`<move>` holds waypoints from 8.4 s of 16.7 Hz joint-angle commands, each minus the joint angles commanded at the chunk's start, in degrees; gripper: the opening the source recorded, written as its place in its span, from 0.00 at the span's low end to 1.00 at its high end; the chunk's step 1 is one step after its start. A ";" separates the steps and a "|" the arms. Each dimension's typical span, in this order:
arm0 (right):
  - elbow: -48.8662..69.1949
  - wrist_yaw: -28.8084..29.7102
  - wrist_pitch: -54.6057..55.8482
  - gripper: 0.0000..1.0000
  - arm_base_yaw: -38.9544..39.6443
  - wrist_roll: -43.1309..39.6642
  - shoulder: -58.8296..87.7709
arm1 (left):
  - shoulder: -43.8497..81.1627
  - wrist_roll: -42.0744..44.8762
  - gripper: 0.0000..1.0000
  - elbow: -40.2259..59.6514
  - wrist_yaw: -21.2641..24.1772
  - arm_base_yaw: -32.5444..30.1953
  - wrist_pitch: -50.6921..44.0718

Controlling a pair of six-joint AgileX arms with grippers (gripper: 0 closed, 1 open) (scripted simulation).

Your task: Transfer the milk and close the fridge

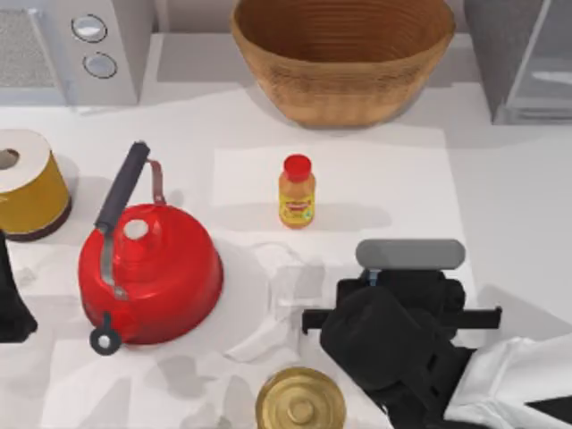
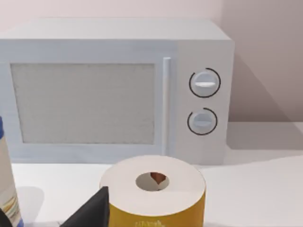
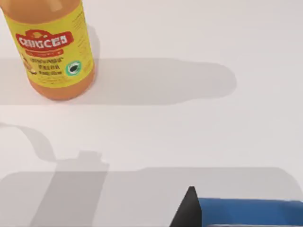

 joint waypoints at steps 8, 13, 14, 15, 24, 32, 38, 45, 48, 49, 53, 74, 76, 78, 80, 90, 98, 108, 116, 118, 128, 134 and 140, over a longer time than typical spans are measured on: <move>2.12 -0.06 -7.69 0.00 0.01 0.02 -5.49 | 0.00 0.00 1.00 0.00 0.00 0.00 0.00; 2.03 -0.83 -6.77 0.00 -0.49 -0.64 -5.58 | 0.00 0.00 1.00 0.00 0.00 0.00 0.00; 1.91 -1.99 -5.57 0.00 -1.37 -1.75 -5.85 | 0.00 0.00 1.00 0.00 0.00 0.00 0.00; 1.54 -3.66 -3.85 0.00 -2.79 -3.26 -6.10 | 0.00 0.00 1.00 0.00 0.00 0.00 0.00; -6.71 -28.13 25.25 0.00 -34.82 -22.32 -7.87 | 0.00 0.00 1.00 0.00 0.00 0.00 0.00; -13.13 -46.17 45.09 0.00 -56.61 -37.80 -14.47 | 0.00 0.00 1.00 0.00 0.00 0.00 0.00; -12.96 -46.32 45.15 0.00 -56.65 -37.95 -14.27 | 0.00 0.00 1.00 0.00 0.00 0.00 0.00; 4.49 -49.40 32.08 0.00 -60.71 -38.85 -1.69 | 0.00 0.00 1.00 0.00 0.00 0.00 0.00; 19.30 -51.05 21.17 0.00 -64.32 -39.17 7.05 | 0.00 0.00 1.00 0.00 0.00 0.00 0.00; 24.32 -51.72 17.28 0.00 -65.42 -39.39 9.87 | 0.00 0.00 1.00 0.00 0.00 0.00 0.00; 40.40 -55.08 3.46 0.00 -68.21 -40.92 18.70 | 0.00 0.00 1.00 0.00 0.00 0.00 0.00; 47.30 -57.78 -3.20 0.45 -68.69 -42.46 22.36 | 0.00 0.00 1.00 0.00 0.00 0.00 0.00; 47.30 -57.78 -3.20 0.60 -68.69 -42.46 22.36 | 0.00 0.00 1.00 0.00 0.00 0.00 0.00; 47.30 -57.78 -3.20 0.75 -68.69 -42.46 22.36 | 0.00 0.00 1.00 0.00 0.00 0.00 0.00; 47.30 -57.78 -3.20 0.90 -68.69 -42.46 22.36 | 0.00 0.00 1.00 0.00 0.00 0.00 0.00; 47.30 -57.78 -3.19 1.00 -68.57 -42.46 22.28 | 0.00 0.00 1.00 0.00 0.00 0.00 0.00; 36.90 -57.21 -3.99 1.00 -65.78 -43.53 5.50 | 0.00 0.00 1.00 0.00 0.00 0.00 0.00; -4.58 -51.14 -12.98 1.00 -62.96 -39.81 -61.33 | 0.00 0.00 1.00 0.00 0.00 0.00 0.00; -32.30 -48.70 -17.99 1.00 -58.66 -38.65 -97.11 | 0.00 0.00 1.00 0.00 0.00 0.00 0.00; -35.08 -48.69 -18.39 1.00 -57.87 -38.90 -100.14 | 0.00 0.00 1.00 0.00 0.00 0.00 0.00; -34.37 -49.09 -22.19 1.00 -57.48 -39.22 -102.28 | 0.00 0.00 1.00 0.00 0.00 0.00 0.00; -25.89 -48.99 -45.52 1.00 -57.31 -39.39 -113.16 | 0.00 0.00 1.00 0.00 0.00 0.00 0.00; -13.89 -48.13 -80.39 1.00 -57.73 -40.07 -127.90 | 0.00 0.00 1.00 0.00 0.00 0.00 0.00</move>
